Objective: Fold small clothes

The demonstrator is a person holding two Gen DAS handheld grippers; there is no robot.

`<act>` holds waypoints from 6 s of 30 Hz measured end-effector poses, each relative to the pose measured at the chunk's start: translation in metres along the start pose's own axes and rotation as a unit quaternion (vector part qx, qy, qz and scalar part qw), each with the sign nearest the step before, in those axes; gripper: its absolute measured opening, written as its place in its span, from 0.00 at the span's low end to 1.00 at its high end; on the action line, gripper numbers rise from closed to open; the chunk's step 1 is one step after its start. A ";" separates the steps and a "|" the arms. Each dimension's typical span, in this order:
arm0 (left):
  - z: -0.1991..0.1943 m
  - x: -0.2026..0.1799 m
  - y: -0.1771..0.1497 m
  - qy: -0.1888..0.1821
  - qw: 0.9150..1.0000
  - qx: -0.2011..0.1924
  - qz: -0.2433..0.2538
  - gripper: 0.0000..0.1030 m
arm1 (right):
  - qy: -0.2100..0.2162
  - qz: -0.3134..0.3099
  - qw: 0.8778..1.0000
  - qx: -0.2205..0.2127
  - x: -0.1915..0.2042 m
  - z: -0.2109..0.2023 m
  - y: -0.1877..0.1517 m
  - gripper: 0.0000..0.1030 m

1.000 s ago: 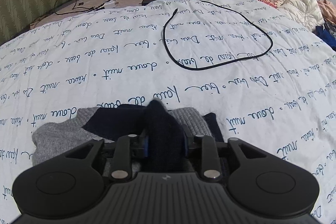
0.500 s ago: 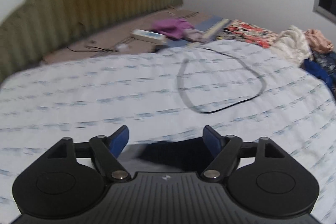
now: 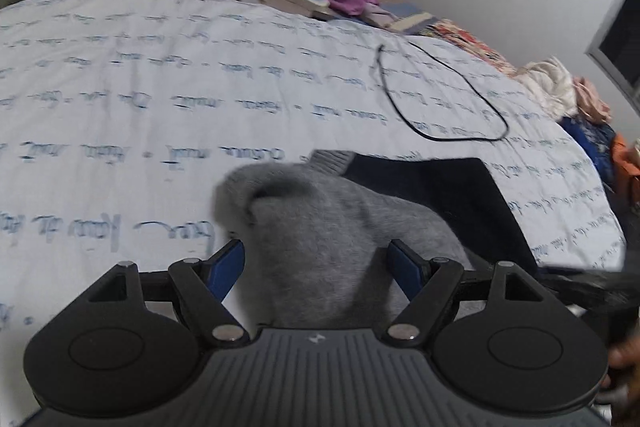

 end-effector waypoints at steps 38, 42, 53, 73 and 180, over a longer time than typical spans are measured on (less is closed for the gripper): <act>-0.087 -0.030 -0.112 0.114 0.993 -0.020 0.022 0.67 | -0.086 -0.029 0.994 -0.067 0.062 -0.093 -0.101 1.00; -0.097 -0.035 -0.123 0.117 0.993 -0.011 0.012 0.69 | -0.121 -0.027 0.991 -0.054 0.074 -0.095 -0.121 1.00; -0.109 -0.037 -0.166 0.146 0.989 0.004 0.004 0.70 | -0.125 -0.018 0.991 -0.052 0.089 -0.097 -0.161 1.00; -0.119 -0.042 -0.199 0.187 0.980 -0.069 0.011 0.87 | -0.215 -0.107 0.969 -0.052 0.101 -0.084 -0.184 1.00; -0.122 -0.035 -0.217 0.210 0.972 -0.102 -0.009 1.00 | -0.247 -0.153 0.954 -0.077 0.095 -0.076 -0.193 1.00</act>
Point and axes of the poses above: each gripper's, at about its wrist camera, not at the fingertips, and z roughly the way its jaws point, x to its left, y to its top, the point moved 6 cm from there along z, roughly the way its jaws point, and after that the axes turned 12 degrees about y, right-handed, at the moved point
